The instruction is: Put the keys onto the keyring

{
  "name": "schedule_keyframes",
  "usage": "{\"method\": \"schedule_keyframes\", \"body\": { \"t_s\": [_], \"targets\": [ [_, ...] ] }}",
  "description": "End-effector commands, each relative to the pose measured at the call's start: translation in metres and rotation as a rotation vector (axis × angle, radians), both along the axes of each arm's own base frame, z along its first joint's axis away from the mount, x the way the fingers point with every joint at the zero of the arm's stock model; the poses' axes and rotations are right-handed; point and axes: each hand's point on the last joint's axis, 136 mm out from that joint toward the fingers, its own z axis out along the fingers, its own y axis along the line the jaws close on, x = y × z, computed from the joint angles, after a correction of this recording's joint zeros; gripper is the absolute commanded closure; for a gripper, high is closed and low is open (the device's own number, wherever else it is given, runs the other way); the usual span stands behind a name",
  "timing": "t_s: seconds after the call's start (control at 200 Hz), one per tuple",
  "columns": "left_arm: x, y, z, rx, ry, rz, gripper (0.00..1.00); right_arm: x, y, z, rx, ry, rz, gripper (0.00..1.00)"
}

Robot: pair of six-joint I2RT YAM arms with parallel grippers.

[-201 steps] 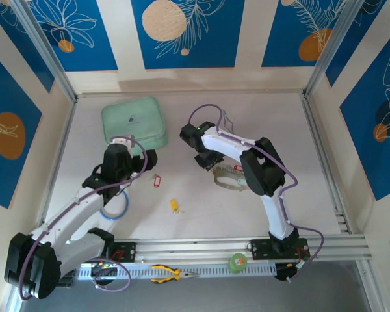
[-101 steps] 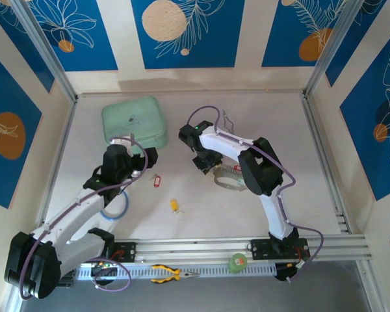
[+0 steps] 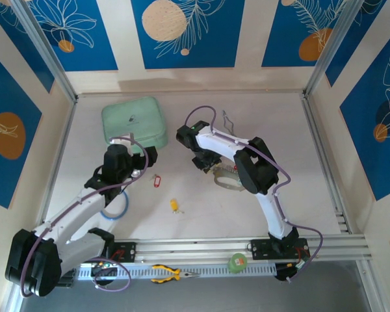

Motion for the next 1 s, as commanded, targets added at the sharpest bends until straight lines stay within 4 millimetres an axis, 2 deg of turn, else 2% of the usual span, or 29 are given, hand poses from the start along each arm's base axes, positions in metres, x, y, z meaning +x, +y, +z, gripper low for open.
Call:
{"method": "schedule_keyframes", "body": {
  "t_s": [0.0,0.49,0.78,0.99],
  "targets": [
    [0.006,-0.003,0.013,-0.004,-0.042,0.001,0.03,0.003,-0.001,0.002,-0.017,0.004,-0.013,0.67],
    [0.006,-0.003,0.008,0.0,-0.033,0.003,0.03,0.004,-0.025,-0.008,-0.071,0.03,-0.054,0.68],
    [0.005,-0.002,0.008,0.003,-0.037,0.005,0.03,0.001,-0.011,-0.009,-0.012,0.048,-0.051,0.66],
    [0.005,-0.001,0.007,0.005,-0.037,0.009,0.03,-0.002,-0.012,-0.014,-0.02,0.062,-0.052,0.66]
  ]
}}
